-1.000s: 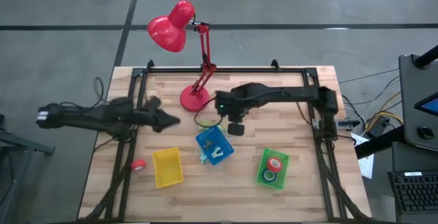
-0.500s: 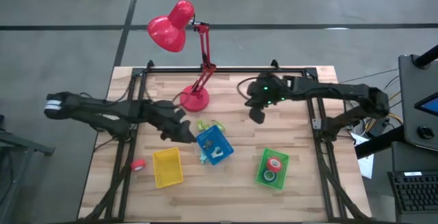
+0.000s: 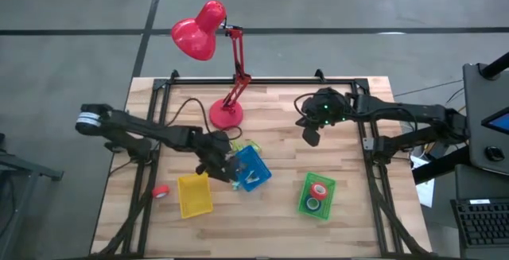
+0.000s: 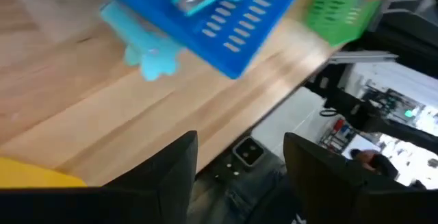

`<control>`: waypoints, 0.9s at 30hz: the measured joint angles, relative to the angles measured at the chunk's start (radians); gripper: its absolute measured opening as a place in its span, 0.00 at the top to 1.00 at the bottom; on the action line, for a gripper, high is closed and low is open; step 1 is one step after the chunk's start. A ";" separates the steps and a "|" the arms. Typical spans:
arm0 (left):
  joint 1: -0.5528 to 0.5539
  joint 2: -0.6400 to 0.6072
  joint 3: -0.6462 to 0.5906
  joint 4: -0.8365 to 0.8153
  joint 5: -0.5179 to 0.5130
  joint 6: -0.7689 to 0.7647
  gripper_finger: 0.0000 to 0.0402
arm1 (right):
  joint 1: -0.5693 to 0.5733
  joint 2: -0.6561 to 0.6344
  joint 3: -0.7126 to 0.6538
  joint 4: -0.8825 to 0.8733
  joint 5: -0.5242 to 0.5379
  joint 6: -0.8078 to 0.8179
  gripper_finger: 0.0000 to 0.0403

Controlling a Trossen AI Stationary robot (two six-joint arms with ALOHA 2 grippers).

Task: Pick and place Stapler, Stapler remover, tape
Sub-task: Put the blue staple remover into the blue bin

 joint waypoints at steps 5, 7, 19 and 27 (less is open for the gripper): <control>-0.005 0.052 -0.001 0.032 0.008 -0.002 0.47 | 0.000 -0.011 -0.005 0.001 -0.003 -0.013 0.98; -0.012 0.061 -0.001 0.035 0.005 0.015 0.48 | 0.000 -0.011 -0.006 0.000 -0.006 -0.015 0.98; -0.034 0.150 -0.023 0.029 0.033 -0.040 0.53 | 0.002 -0.014 -0.009 0.001 -0.007 -0.049 0.98; -0.033 0.155 -0.041 0.071 0.000 -0.088 0.58 | 0.002 -0.014 -0.010 0.001 -0.007 -0.061 0.98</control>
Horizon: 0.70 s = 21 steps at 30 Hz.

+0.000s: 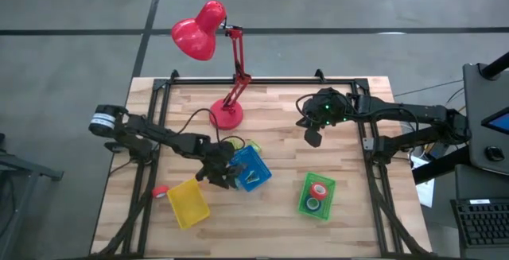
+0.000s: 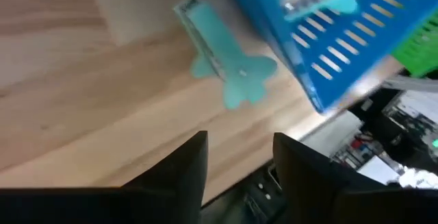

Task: Pick and place Stapler, Stapler remover, tape
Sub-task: Put the blue staple remover into the blue bin

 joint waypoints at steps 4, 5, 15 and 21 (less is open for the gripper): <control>0.000 0.001 -0.014 -0.019 -0.013 0.006 0.60 | 0.000 0.000 0.000 0.000 0.000 -0.001 0.98; 0.000 0.001 -0.014 -0.028 -0.019 0.009 0.61 | 0.000 0.000 0.000 0.000 0.000 -0.001 0.98; 0.031 0.003 -0.024 -0.021 -0.031 0.053 0.68 | 0.000 0.000 0.000 0.001 0.000 -0.002 0.98; 0.035 0.004 -0.029 -0.009 -0.032 0.052 0.73 | 0.000 0.000 0.000 0.001 0.000 -0.002 0.98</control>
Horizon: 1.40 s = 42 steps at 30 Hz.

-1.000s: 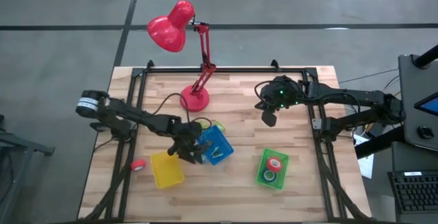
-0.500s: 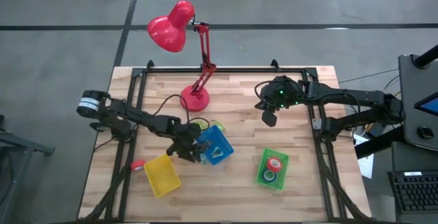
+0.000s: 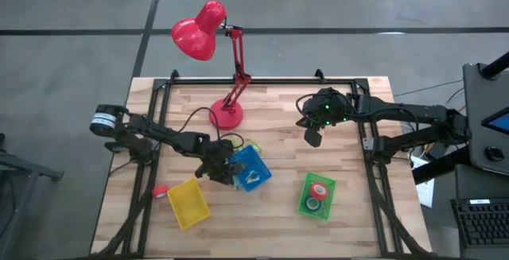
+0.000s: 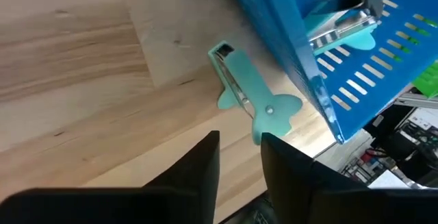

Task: Pick and place Stapler, Stapler remover, tape
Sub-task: Put the blue staple remover into the blue bin

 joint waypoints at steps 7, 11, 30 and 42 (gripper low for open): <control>0.002 0.009 -0.003 0.027 -0.005 -0.009 0.75 | 0.000 0.000 0.000 0.000 0.000 0.000 0.98; 0.002 0.011 -0.022 0.068 -0.002 -0.043 0.75 | 0.000 0.000 0.000 0.000 0.001 0.000 0.98; -0.016 0.011 -0.062 0.227 0.004 -0.088 0.76 | 0.000 0.000 -0.017 0.000 0.008 -0.012 0.98; -0.035 0.014 -0.063 0.236 -0.070 -0.136 0.77 | 0.000 0.000 -0.017 0.004 0.011 -0.022 0.98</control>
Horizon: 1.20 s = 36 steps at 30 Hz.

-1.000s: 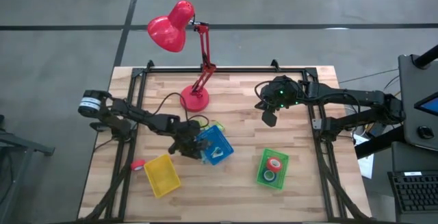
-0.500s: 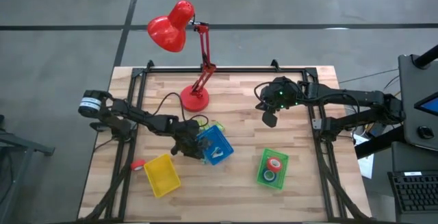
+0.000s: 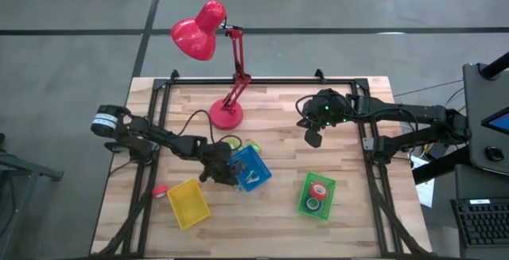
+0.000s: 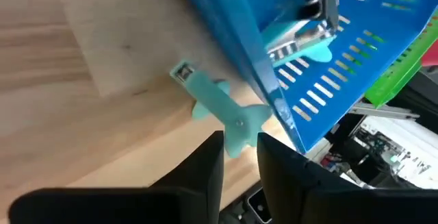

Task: Pick and place Stapler, Stapler remover, tape
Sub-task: Put the blue staple remover into the blue bin

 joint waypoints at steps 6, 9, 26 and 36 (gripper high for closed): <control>-0.012 0.028 0.000 0.010 0.052 0.001 0.77 | 0.000 0.000 0.000 0.000 0.000 0.001 0.98; -0.024 0.032 0.000 0.015 0.053 0.000 0.77 | 0.000 0.000 0.000 0.000 0.000 0.000 0.98; -0.024 0.033 0.000 0.051 0.047 0.015 0.94 | 0.000 0.001 0.000 0.004 0.012 -0.014 0.98; -0.033 0.013 0.000 0.047 0.148 0.041 0.99 | 0.000 0.001 0.000 0.004 0.025 -0.019 0.98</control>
